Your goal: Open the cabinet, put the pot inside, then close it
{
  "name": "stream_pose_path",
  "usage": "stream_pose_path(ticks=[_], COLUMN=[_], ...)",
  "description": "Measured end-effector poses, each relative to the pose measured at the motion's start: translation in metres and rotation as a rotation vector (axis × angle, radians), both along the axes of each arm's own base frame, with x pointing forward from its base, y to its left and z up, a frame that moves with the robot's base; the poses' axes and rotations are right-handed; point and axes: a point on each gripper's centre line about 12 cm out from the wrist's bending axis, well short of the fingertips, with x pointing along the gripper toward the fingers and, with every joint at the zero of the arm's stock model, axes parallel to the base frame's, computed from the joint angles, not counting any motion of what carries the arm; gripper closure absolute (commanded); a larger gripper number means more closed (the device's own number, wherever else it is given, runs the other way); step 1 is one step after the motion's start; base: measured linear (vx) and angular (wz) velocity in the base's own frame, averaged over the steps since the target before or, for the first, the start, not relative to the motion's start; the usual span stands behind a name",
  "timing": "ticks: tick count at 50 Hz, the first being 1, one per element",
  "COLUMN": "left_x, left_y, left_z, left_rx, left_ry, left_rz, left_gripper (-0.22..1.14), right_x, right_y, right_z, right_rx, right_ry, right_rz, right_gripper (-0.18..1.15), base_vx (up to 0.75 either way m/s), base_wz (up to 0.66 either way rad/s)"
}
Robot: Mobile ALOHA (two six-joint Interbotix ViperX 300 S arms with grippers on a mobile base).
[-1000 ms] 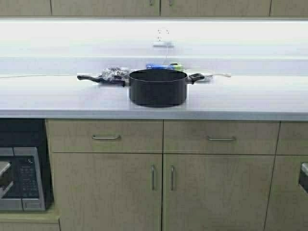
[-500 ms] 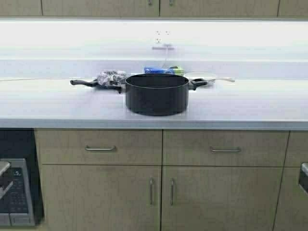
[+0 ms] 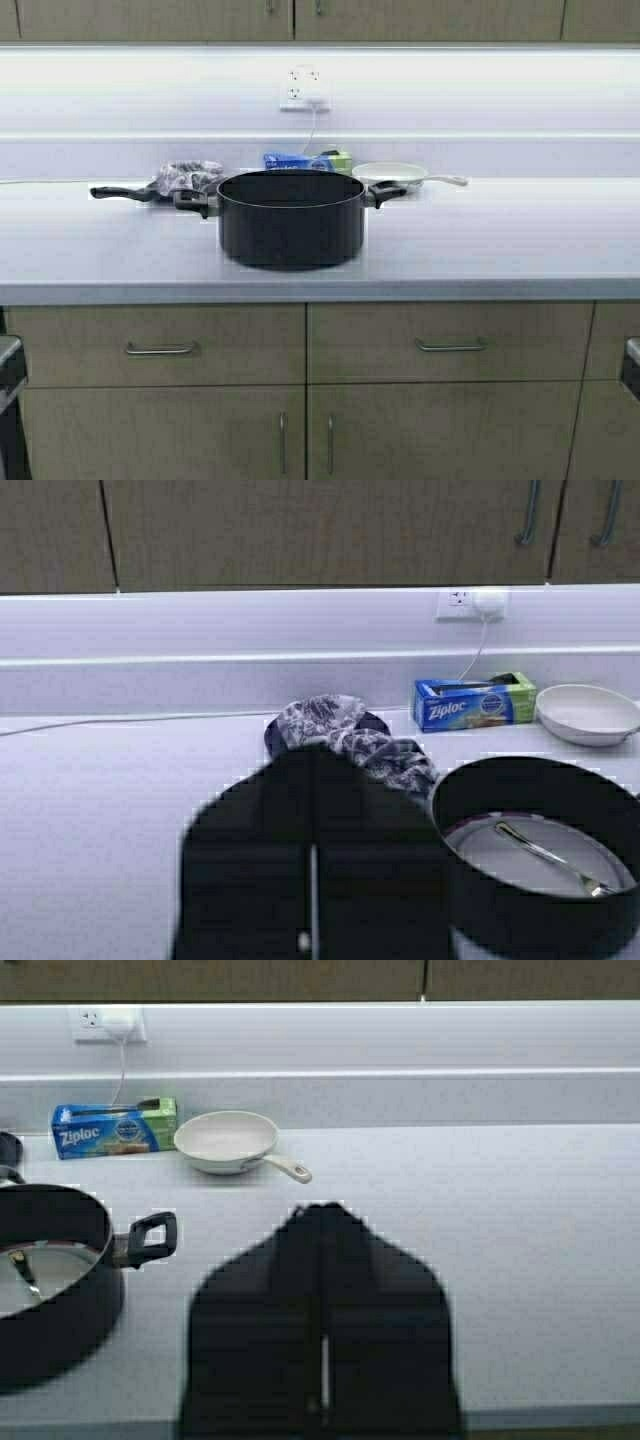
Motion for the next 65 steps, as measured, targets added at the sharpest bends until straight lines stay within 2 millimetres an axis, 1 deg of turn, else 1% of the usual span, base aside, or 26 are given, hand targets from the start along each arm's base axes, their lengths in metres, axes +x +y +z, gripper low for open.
stream_pose_path(ticks=[8,14,28,36,47,60,65], left_x=[0.0,0.0,0.001,0.004,0.005,0.006,0.006], left_y=[0.0,0.0,0.0,0.0,0.0,0.0,0.0], left_z=[0.0,-0.005,-0.007,-0.011,-0.009,-0.009,-0.009], left_rx=[0.0,-0.001,-0.001,0.005,0.005,-0.006,-0.015], left_ry=[0.002,0.014,0.026,0.041,0.038,0.04,0.042], left_rz=[0.0,0.0,0.0,0.0,0.002,0.001,0.001], left_gripper=[0.89,0.89,0.89,0.89,0.89,0.89,0.89], right_x=[0.0,0.0,0.001,-0.001,-0.004,-0.004,-0.004], right_y=[0.0,0.0,0.0,0.0,0.0,0.01,0.01], right_z=[0.0,0.0,-0.002,0.002,0.005,0.005,0.004], right_rx=[-0.001,-0.001,-0.002,-0.003,0.002,0.016,0.018], right_ry=[0.0,0.002,0.009,-0.009,-0.025,-0.024,-0.021], right_rz=[0.0,0.0,0.0,0.001,0.0,0.049,0.051], right_gripper=[0.91,0.91,0.91,0.91,0.91,0.91,0.91], base_vx=[0.23,0.23,0.23,0.22,0.18,0.15,0.13], base_wz=[0.0,0.05,0.16,0.16,0.1,-0.03,-0.1])
